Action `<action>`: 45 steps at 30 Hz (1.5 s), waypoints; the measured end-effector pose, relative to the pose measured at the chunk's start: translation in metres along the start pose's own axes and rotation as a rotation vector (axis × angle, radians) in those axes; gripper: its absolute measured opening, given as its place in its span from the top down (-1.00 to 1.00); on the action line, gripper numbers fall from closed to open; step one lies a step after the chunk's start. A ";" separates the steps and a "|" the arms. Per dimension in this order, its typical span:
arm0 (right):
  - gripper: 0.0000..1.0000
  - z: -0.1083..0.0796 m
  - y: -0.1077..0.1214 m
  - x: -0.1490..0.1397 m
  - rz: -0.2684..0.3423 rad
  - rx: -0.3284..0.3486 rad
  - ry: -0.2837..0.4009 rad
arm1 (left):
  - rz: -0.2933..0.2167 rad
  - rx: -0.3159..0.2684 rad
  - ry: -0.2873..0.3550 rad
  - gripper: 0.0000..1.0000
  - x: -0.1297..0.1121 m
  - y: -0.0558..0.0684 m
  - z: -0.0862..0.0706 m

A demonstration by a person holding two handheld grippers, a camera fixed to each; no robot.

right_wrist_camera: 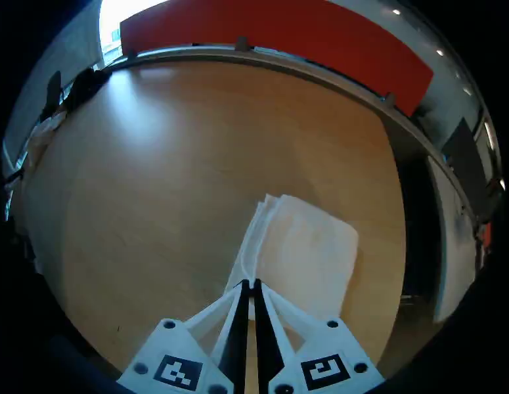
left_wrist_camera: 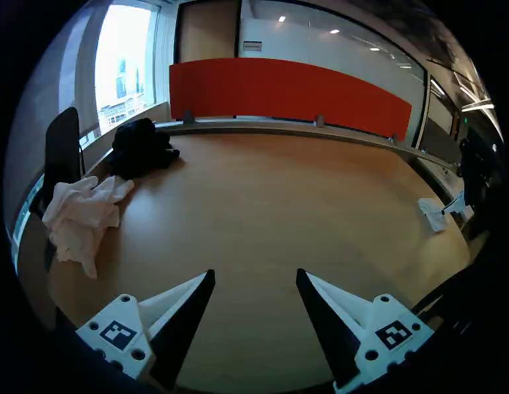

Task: Fold towel

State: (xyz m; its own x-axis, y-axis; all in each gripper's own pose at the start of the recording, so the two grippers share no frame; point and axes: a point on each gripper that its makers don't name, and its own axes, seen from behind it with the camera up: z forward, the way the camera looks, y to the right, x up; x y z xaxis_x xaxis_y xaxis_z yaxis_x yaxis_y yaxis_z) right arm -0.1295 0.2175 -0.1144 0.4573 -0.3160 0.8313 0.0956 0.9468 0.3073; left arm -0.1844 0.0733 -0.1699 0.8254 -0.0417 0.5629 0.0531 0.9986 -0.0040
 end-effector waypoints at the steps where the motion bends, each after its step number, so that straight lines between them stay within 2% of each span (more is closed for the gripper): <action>1: 0.89 0.001 0.000 -0.001 0.001 0.002 -0.001 | 0.000 0.001 0.000 -0.84 0.000 0.000 0.000; 11: 0.88 0.004 -0.001 -0.006 0.010 0.015 0.001 | 0.002 0.003 -0.005 -0.83 -0.001 0.001 0.001; 21: 0.72 0.012 -0.011 -0.018 -0.005 0.049 -0.022 | 0.007 0.004 -0.007 -0.84 0.002 0.002 0.002; 23: 0.59 0.012 -0.013 -0.019 -0.007 0.060 -0.023 | 0.007 0.005 -0.007 -0.84 0.002 0.002 0.002; 29: -0.34 0.010 -0.016 -0.020 -0.003 0.078 -0.023 | 0.006 0.005 -0.007 -0.83 0.003 0.003 0.002; 33: -0.80 0.010 -0.014 -0.017 0.010 0.069 -0.014 | 0.003 0.005 -0.007 -0.83 0.003 0.004 0.003; 35: -0.88 0.010 -0.014 -0.015 0.019 0.068 -0.009 | 0.003 0.005 -0.007 -0.83 0.003 0.005 0.003; 45: -0.88 0.008 -0.012 -0.013 0.022 0.053 -0.003 | 0.002 0.004 -0.002 -0.83 0.004 0.005 0.002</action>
State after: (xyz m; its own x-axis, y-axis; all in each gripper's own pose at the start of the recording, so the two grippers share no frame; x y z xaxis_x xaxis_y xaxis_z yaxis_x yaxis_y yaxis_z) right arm -0.1441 0.2102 -0.1250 0.4561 -0.2954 0.8394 0.0386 0.9490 0.3130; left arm -0.1820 0.0777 -0.1661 0.8242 -0.0392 0.5650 0.0487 0.9988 -0.0018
